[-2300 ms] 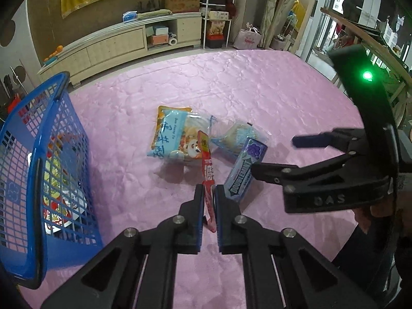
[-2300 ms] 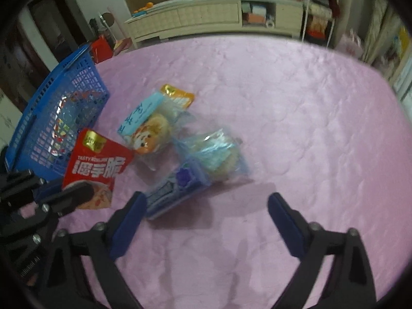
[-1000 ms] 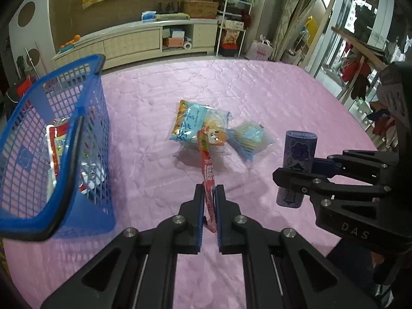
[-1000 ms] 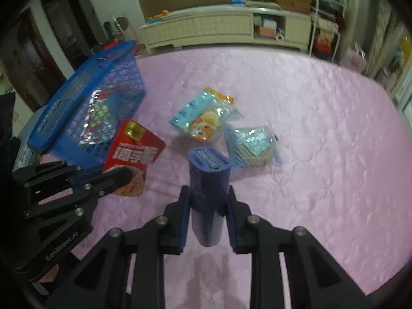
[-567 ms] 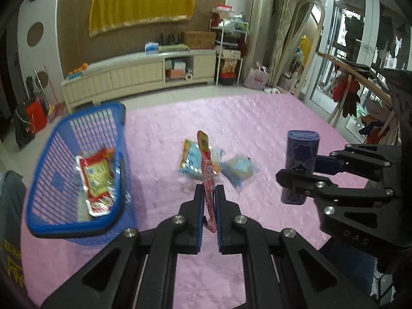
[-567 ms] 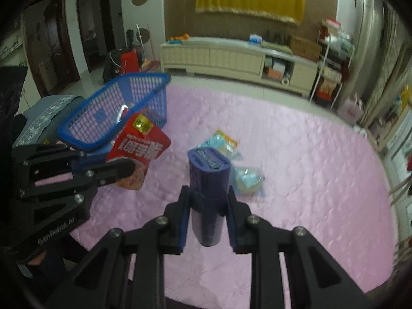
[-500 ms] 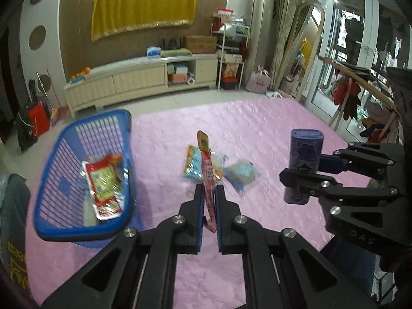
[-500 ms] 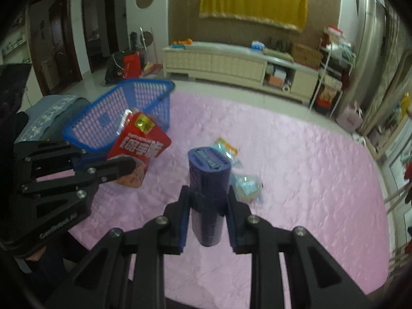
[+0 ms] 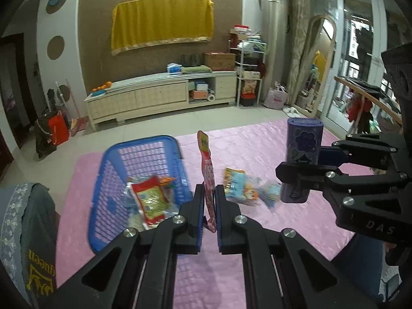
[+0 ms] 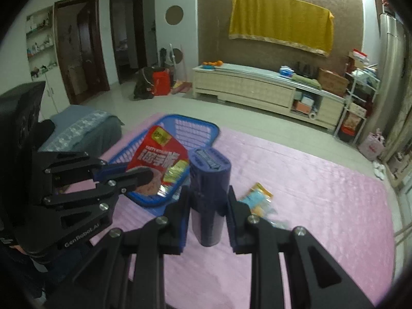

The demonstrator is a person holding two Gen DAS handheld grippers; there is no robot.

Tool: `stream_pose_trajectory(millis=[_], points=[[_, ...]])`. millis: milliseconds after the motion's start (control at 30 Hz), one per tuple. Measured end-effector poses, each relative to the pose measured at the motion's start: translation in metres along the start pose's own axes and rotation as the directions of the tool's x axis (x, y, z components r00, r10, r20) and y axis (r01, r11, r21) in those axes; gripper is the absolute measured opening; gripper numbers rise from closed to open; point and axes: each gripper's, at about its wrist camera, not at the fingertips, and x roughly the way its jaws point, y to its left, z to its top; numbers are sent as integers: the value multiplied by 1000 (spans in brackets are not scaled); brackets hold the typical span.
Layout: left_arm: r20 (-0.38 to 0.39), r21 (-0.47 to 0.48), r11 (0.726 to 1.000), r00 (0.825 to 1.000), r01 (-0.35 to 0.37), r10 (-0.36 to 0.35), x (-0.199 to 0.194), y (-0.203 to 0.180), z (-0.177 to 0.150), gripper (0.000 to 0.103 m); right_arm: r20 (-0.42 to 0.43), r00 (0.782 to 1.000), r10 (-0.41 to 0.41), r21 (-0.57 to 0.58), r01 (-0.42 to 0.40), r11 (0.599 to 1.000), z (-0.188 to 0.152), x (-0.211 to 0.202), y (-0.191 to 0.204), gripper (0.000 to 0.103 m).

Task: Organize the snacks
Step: 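Carry the red stick snack and blue tube over the blue basket with both tools, then open both tools to drop the red stick and blue tube into the basket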

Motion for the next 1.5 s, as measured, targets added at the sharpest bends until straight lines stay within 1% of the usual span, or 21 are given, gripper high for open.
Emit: stream_pose_trajectory(millis=[67,133,200,300,467,600,767,933,1033,1100,1133,1167,1233,1267,1367,1500], points=[[-2,-11,1000,1000,-12,12,0,11,1,7,-1,1000,5,-9,-5,1000,5,7,5,29],[-13,-24,999,1000,-24,24,3,25,4,7,-15,999,34,-10,-34,999,12,20,12,29],[-18,-31,998,999,-52,51,5,38,5,7,-27,998,51,-14,-51,999,16,30,18,29],[-26,-43,997,997,-67,66,9,54,4,7,-43,996,75,-24,-76,997,19,44,27,29],[-76,-71,994,994,-85,79,27,77,-9,7,-78,993,94,-17,-96,995,17,72,35,29],[-115,-96,991,990,-89,78,45,91,-22,7,-117,988,105,-9,-106,994,12,90,40,29],[-135,-106,990,988,-88,74,59,101,-28,7,-152,983,106,-13,-109,994,13,109,44,30],[-148,-123,990,987,-74,55,72,110,-29,8,-154,984,93,-12,-96,995,17,119,43,30],[-148,-120,990,987,-77,59,74,113,-30,10,-167,982,86,-9,-89,996,18,124,42,29],[-139,-123,988,987,-95,78,73,119,-29,14,-170,982,87,-2,-88,996,18,125,41,29],[-131,-135,986,988,-102,85,71,125,-28,27,-172,981,87,0,-88,996,18,126,41,29],[-124,-144,985,989,-99,81,68,128,-28,46,-173,981,88,2,-89,996,18,125,40,29],[-89,-160,983,993,-88,74,60,130,-28,62,-171,981,90,1,-91,996,17,122,41,29],[-72,-152,984,994,-93,83,54,130,-28,63,-170,981,89,0,-90,996,17,120,42,29],[-70,-142,984,993,-108,99,46,129,-28,67,-163,983,90,3,-91,996,18,112,42,29],[-70,-162,982,993,-101,91,34,129,-27,70,-149,983,103,7,-103,995,19,101,43,29]])
